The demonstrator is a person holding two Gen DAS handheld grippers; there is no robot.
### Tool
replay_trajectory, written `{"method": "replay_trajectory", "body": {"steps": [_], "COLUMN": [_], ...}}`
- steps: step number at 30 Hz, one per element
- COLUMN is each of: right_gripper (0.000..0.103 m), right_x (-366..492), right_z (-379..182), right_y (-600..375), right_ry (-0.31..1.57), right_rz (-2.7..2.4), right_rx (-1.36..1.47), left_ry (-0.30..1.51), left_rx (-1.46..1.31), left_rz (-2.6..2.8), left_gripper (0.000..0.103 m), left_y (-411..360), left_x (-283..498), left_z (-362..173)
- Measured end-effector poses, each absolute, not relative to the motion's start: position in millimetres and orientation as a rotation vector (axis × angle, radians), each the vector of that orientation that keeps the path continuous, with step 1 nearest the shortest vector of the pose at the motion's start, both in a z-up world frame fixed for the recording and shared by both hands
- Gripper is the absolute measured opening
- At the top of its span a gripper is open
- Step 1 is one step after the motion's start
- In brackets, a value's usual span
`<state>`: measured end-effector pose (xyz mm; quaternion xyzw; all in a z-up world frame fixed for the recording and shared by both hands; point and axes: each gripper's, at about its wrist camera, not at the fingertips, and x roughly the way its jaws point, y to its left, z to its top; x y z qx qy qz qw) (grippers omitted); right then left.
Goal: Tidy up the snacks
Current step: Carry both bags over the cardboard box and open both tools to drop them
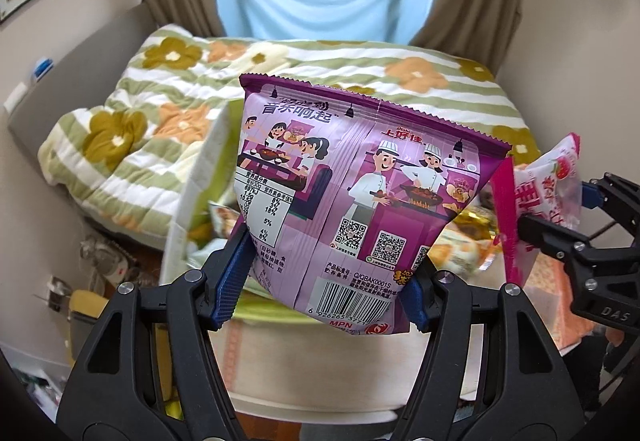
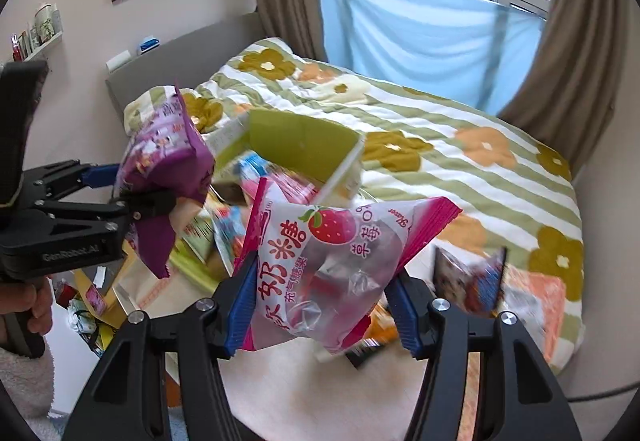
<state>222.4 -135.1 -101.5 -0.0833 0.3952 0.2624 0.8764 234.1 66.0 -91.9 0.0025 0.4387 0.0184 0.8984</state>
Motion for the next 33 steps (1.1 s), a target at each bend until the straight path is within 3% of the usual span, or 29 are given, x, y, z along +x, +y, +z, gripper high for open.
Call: {"method": "replay_trajectory", "body": {"steps": [9,18,21,22,23,33], "right_gripper": [0.055,0.055,0.055,0.055,0.055,0.055], "right_x": [253,267,268,268,271,274], "right_z": [-112,-136,-143,-147,-149,-156], "right_y": [-60,-25,-21,-21,-19,-22], "right_ry": [0.862,0.957,0.984,0.997,1.008,1.034], "right_rz": [0.558,0.469,0.442,0.434,0.429,0.469], "right_rx": [-0.161,-0.104,-0.091,-0.088,-0.087,-0.064], "left_ry": [1.009,1.134,1.162,1.169,1.173,1.075], "left_rx": [0.0,0.021,0.038,0.04,0.033,-0.095], "left_rz": [0.025,-0.079,-0.099,-0.104,-0.113,-0.002], "left_gripper": [0.062,0.062,0.073,0.089,0.099,0.1], "left_y": [141,164,162,163,164,192], "left_x": [285,330,335,335,335,298], "left_z": [-118,-157,-167,-170,-172,-147]}}
